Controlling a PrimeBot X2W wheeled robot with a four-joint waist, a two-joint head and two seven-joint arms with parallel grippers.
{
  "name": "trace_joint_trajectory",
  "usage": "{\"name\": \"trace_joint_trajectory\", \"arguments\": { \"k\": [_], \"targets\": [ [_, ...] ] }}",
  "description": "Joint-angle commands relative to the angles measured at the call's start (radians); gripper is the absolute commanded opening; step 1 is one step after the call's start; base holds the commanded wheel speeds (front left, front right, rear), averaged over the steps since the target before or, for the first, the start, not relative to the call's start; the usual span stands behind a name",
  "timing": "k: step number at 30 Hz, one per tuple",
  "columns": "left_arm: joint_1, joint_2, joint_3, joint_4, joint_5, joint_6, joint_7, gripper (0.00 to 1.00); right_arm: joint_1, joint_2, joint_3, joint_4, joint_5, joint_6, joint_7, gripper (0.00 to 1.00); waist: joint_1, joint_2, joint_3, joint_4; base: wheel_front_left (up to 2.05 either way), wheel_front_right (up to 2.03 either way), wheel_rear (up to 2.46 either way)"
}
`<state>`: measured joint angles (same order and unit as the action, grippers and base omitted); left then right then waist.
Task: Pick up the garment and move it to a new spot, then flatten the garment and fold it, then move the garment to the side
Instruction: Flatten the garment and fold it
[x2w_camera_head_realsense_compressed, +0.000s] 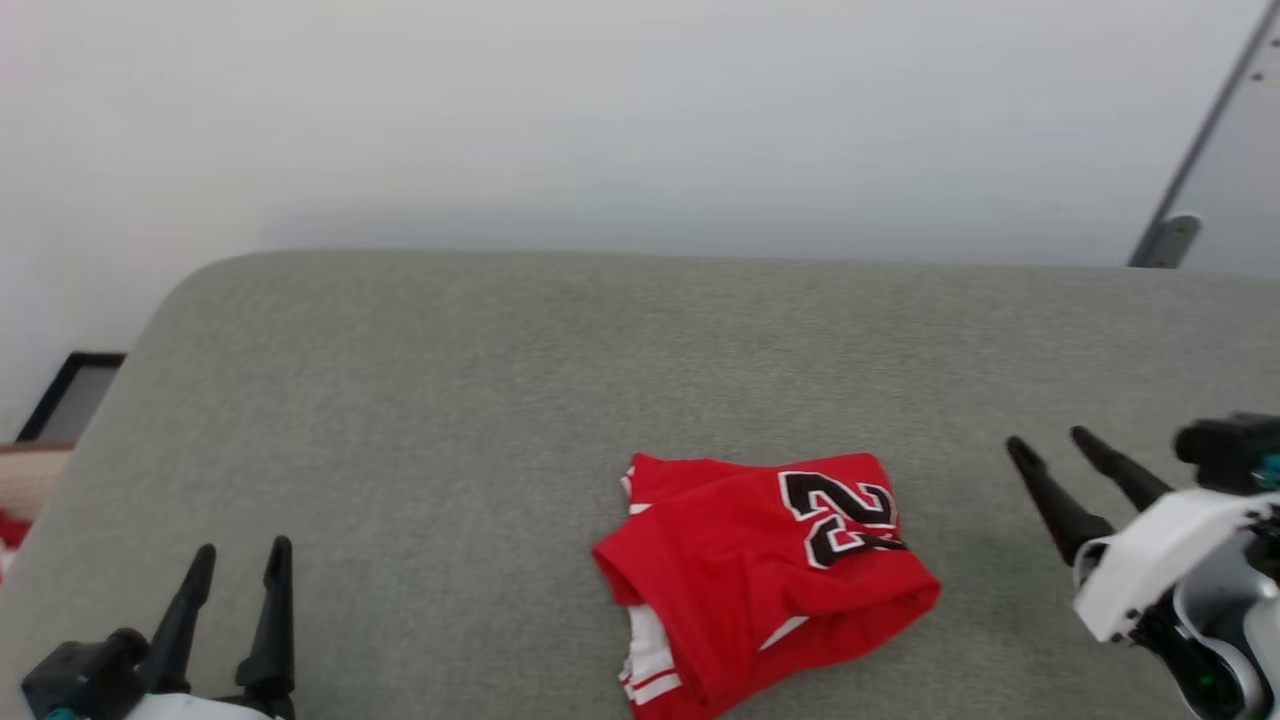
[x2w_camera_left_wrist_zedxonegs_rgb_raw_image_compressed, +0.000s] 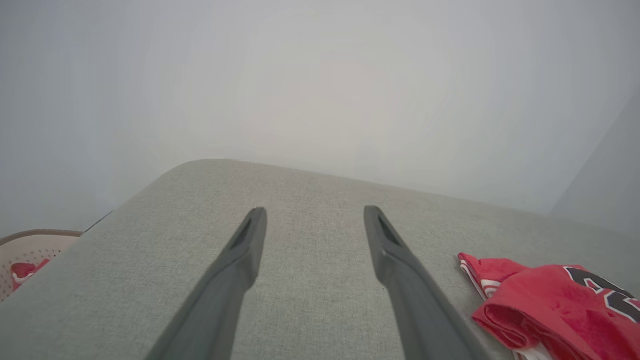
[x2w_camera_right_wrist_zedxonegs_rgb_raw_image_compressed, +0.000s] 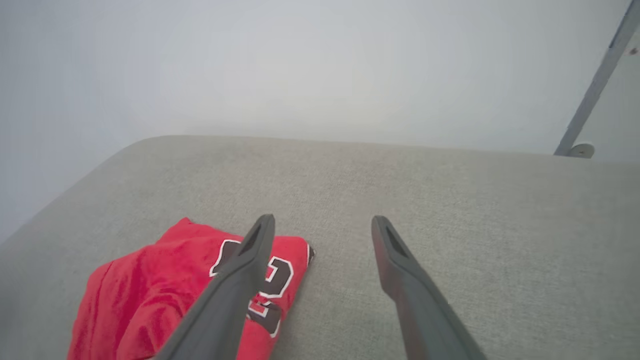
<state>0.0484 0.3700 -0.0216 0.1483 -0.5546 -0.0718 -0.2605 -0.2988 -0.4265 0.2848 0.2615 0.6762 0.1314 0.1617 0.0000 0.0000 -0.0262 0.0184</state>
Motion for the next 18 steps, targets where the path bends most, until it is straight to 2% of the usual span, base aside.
{"name": "trace_joint_trajectory", "arguments": {
  "k": [1, 8, 18],
  "targets": [
    [0.012, 0.001, 0.008, 0.003, 0.004, -0.006, -0.005, 1.00, 0.021, -0.012, -0.005, -0.008, 0.001, -0.002, -0.035, 1.00, 0.0000, 0.0000, -0.011, -0.038, 0.00, 0.00, 0.00],
    [0.012, -0.007, 0.040, 0.017, 0.016, -0.018, -0.004, 1.00, 0.089, -0.036, -0.059, -0.007, 0.006, -0.002, -0.218, 1.00, 0.0000, 0.0000, -0.016, -0.085, 0.00, 0.00, 0.00],
    [0.019, -0.012, 0.072, 0.042, 0.046, -0.036, -0.005, 1.00, 0.179, -0.044, -0.136, 0.011, -0.036, -0.002, -0.338, 1.00, 0.0000, 0.0000, -0.016, -0.112, 0.00, 0.00, 0.00]
  ]
}}
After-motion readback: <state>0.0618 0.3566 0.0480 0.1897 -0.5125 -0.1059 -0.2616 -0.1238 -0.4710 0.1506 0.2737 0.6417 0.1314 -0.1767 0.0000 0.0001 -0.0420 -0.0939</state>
